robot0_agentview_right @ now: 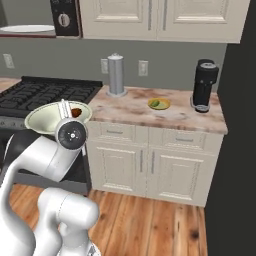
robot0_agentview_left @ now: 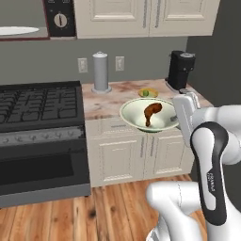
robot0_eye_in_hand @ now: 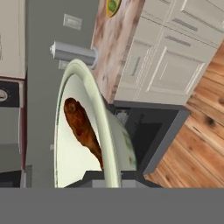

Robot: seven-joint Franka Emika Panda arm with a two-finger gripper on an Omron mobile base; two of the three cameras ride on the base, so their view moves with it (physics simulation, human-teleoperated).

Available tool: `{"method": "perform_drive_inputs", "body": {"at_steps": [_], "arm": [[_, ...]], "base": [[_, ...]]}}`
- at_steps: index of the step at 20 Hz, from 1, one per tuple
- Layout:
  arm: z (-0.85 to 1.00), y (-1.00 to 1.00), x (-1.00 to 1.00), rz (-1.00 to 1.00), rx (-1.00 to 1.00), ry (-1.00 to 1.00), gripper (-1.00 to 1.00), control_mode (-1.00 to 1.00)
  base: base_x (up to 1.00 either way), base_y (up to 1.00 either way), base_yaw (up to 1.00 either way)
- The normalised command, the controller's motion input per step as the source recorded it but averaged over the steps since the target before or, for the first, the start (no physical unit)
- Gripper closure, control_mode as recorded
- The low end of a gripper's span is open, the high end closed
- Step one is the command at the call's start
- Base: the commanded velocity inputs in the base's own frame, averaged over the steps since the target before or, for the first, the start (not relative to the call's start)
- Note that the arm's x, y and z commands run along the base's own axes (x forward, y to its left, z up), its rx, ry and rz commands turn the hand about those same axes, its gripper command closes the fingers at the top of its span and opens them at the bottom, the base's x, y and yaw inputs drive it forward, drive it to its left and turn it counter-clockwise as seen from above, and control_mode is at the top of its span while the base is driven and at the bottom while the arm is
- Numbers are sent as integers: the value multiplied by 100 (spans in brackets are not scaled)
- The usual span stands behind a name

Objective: Remove the mango from the bowl and place it on the small plate. Then place the bowl with only the chicken drumstick in the microwave, close the door, and press the start button to microwave the chicken drumstick.

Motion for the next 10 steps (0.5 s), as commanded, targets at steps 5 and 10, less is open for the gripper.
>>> {"method": "perform_drive_inputs", "body": {"at_steps": [5, 10], "arm": [[0, 0, 0, 0, 0, 0, 100, 100], [0, 0, 0, 0, 0, 0, 100, 100]], "base": [[62, 100, 0], [100, 62, 16]]}}
